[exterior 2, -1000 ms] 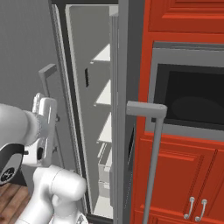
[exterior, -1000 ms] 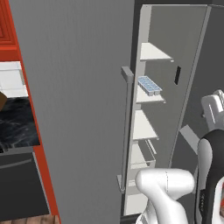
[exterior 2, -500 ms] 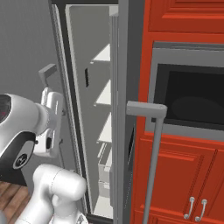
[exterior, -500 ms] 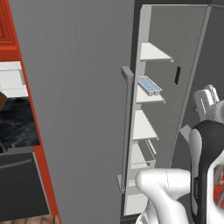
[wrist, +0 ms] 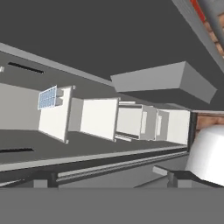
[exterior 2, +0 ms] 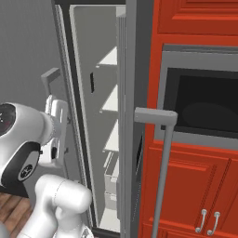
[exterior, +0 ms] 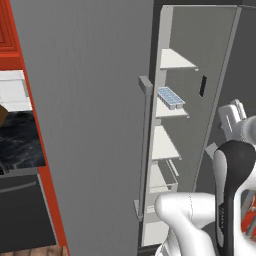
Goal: The ice cube tray has been filled with water. Take the tray and place it in the freezer to make ice. Close the freezer door after placing the tray.
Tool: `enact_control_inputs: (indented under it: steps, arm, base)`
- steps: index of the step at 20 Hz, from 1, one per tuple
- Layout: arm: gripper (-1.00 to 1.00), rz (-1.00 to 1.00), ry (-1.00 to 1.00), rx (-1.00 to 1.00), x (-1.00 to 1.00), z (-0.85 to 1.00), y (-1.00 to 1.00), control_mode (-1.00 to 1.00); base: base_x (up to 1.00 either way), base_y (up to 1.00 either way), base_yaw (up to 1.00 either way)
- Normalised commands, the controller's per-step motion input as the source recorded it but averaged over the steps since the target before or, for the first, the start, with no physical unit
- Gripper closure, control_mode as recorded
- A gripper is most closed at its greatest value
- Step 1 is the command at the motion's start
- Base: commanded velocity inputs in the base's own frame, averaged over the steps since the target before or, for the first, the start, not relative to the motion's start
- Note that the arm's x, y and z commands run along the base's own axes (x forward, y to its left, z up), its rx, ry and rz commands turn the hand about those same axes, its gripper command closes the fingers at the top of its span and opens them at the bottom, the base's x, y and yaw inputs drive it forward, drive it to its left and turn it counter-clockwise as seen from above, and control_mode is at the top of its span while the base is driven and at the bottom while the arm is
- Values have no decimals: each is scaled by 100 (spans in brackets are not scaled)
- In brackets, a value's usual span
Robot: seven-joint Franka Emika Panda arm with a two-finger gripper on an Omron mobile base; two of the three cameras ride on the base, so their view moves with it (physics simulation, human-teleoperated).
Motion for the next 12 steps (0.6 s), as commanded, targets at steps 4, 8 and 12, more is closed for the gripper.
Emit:
enact_control_inputs:
  steps: [4, 8, 12]
  arm:
    - [-100, 5, -7, 0, 3, -16, 0, -100]
    - [-100, 0, -18, 0, -17, 0, -1, -100]
    - [-100, 0, -14, -3, -33, 0, 3, -100]
  base:
    - [0, 0, 0]
    - [0, 0, 0]
    - [0, 0, 0]
